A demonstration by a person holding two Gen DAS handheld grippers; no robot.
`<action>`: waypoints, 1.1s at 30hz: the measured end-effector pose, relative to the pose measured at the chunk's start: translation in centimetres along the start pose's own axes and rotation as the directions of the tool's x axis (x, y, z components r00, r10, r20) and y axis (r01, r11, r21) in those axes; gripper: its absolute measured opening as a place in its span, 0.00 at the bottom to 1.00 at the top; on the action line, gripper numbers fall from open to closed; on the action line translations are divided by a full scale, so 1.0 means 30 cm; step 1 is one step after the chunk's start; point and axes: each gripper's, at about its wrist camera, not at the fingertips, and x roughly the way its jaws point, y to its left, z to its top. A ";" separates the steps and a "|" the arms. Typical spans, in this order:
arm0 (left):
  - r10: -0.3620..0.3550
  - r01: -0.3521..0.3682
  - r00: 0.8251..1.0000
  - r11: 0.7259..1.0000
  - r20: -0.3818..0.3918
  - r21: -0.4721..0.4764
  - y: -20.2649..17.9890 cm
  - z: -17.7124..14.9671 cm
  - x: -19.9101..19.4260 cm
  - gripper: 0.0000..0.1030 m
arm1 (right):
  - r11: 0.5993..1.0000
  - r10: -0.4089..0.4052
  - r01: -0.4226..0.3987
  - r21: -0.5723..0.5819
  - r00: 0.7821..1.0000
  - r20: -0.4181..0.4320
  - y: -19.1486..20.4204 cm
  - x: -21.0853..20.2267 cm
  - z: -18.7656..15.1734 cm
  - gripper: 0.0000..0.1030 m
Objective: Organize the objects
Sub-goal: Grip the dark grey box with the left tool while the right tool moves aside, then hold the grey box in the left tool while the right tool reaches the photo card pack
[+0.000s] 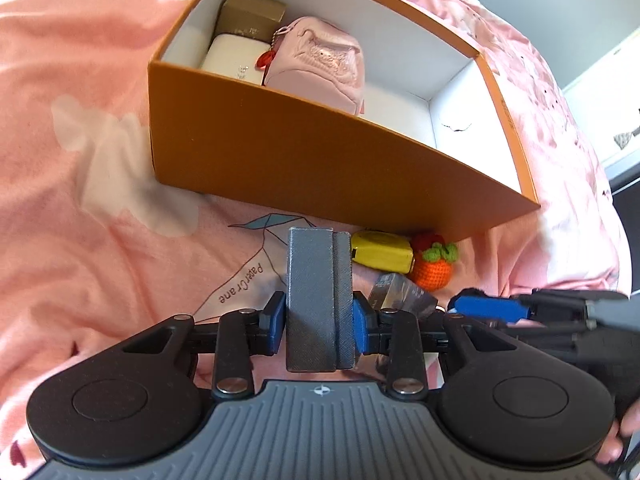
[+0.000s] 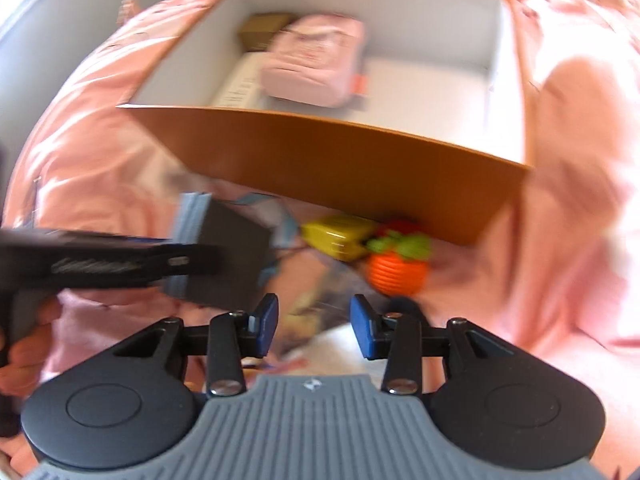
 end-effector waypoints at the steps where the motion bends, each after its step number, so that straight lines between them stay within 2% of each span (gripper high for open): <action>1: -0.001 0.001 1.000 1.000 0.000 0.006 0.001 -0.007 -0.004 0.37 | 1.000 -0.003 0.004 0.027 1.000 -0.010 -0.019 0.004 0.003 0.42; 7: -0.015 0.015 1.000 1.000 -0.009 0.002 0.010 -0.005 -0.003 0.37 | 0.994 0.025 -0.016 0.106 0.996 -0.086 -0.055 0.052 0.052 0.45; 14: -0.036 0.036 0.999 0.999 -0.011 -0.026 0.041 -0.020 -0.014 0.37 | 0.998 0.019 -0.027 -0.057 0.990 -0.137 0.084 0.070 0.067 0.46; 17: -0.055 0.055 0.998 0.998 -0.023 -0.008 0.035 -0.026 -0.016 0.37 | 0.993 -0.077 0.067 -0.100 0.992 -0.096 0.106 0.035 0.051 0.55; 19: -0.057 0.057 0.998 0.998 -0.033 0.007 0.026 -0.030 -0.010 0.37 | 0.985 -0.144 0.135 -0.107 0.986 -0.080 0.099 0.020 0.044 0.61; 23: -0.065 0.065 0.997 0.998 -0.039 0.014 0.023 -0.039 -0.003 0.37 | 0.962 -0.241 0.221 -0.158 0.963 -0.118 0.078 0.032 0.019 0.64; 25: -0.066 0.067 0.997 0.998 -0.035 0.011 0.026 -0.043 -0.009 0.37 | 0.952 -0.262 0.238 -0.191 0.958 -0.115 0.071 0.025 0.003 0.68; 29: -0.087 0.087 0.996 0.996 -0.014 0.023 0.022 -0.049 -0.032 0.37 | 0.925 -0.336 0.311 -0.220 0.938 -0.087 0.041 -0.015 0.004 0.68; 31: -0.108 0.108 0.994 0.994 -0.005 0.027 0.016 -0.048 -0.043 0.37 | 0.905 -0.379 0.353 -0.236 0.922 -0.074 0.020 -0.037 0.009 0.68; 32: -0.121 0.121 0.993 0.992 -0.001 0.031 0.010 -0.047 -0.047 0.37 | 0.888 -0.414 0.387 -0.247 0.908 -0.064 0.006 -0.045 0.012 0.68; 33: -0.132 0.132 0.991 0.991 0.001 0.035 0.004 -0.046 -0.050 0.37 | 0.856 -0.471 0.440 -0.269 0.880 -0.059 -0.002 -0.043 0.014 0.62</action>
